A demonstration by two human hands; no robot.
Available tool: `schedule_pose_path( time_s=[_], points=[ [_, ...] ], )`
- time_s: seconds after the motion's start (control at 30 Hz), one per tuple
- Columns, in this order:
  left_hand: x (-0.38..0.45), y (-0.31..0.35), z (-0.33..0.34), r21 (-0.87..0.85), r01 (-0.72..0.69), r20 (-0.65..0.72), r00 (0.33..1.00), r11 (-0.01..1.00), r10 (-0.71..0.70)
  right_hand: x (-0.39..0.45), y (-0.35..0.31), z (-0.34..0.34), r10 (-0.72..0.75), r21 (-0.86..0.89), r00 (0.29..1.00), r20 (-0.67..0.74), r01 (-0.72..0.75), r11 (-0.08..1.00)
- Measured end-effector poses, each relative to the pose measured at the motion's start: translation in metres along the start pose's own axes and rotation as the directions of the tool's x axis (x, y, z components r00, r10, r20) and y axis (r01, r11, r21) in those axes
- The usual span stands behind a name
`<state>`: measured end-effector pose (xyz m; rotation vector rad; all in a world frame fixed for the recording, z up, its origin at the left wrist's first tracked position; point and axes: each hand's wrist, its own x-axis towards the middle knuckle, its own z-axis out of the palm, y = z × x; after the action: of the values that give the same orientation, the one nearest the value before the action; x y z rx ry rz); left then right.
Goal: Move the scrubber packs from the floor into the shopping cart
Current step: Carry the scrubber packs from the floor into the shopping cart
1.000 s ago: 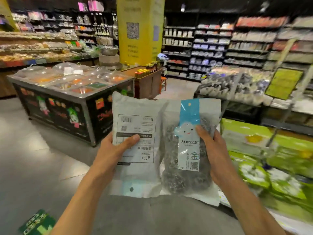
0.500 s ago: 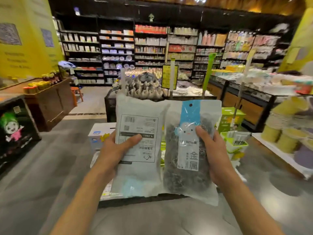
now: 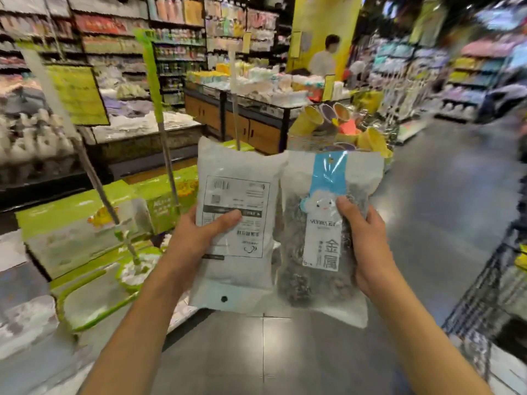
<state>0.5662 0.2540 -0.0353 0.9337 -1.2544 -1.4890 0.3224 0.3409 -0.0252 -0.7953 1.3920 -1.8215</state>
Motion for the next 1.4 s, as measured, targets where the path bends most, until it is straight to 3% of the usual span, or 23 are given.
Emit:
schedule_pose_path(
  time_s=[0.17, 0.3, 0.53, 0.8, 1.13, 1.4],
  points=[
    [0.103, -0.009, 0.067, -0.019, 0.035, 0.192, 0.981, 0.999, -0.031, 0.063, -0.011, -0.034, -0.039, -0.051, 0.982, -0.187, 0.03, 0.998],
    [0.182, -0.012, 0.128, -0.011, 0.052, 0.369, 0.928, 0.999, -0.045, 0.107, -0.027, -0.06, -0.096, -0.098, 0.933, -0.347, 0.066, 0.993],
    [0.257, -0.034, 0.258, 0.037, 0.14, 0.675, 0.727, 0.989, -0.129, 0.133, -0.044, -0.129, -0.169, -0.172, 0.755, -0.634, 0.075, 0.982],
    [0.265, -0.092, 0.426, 0.187, 0.208, 0.879, 0.402, 0.96, -0.258, 0.131, -0.04, -0.246, -0.229, -0.234, 0.44, -0.868, 0.044, 0.971],
    [0.228, -0.166, 0.63, 0.303, 0.035, 0.95, 0.068, 0.952, -0.305, 0.088, -0.022, -0.39, -0.219, -0.228, 0.108, -0.97, -0.077, 0.971],
    [0.145, -0.227, 0.762, 0.344, -0.167, 0.858, -0.344, 0.924, -0.381, 0.007, 0.008, -0.426, -0.188, -0.098, -0.227, -0.956, -0.356, 0.929]
  ],
)
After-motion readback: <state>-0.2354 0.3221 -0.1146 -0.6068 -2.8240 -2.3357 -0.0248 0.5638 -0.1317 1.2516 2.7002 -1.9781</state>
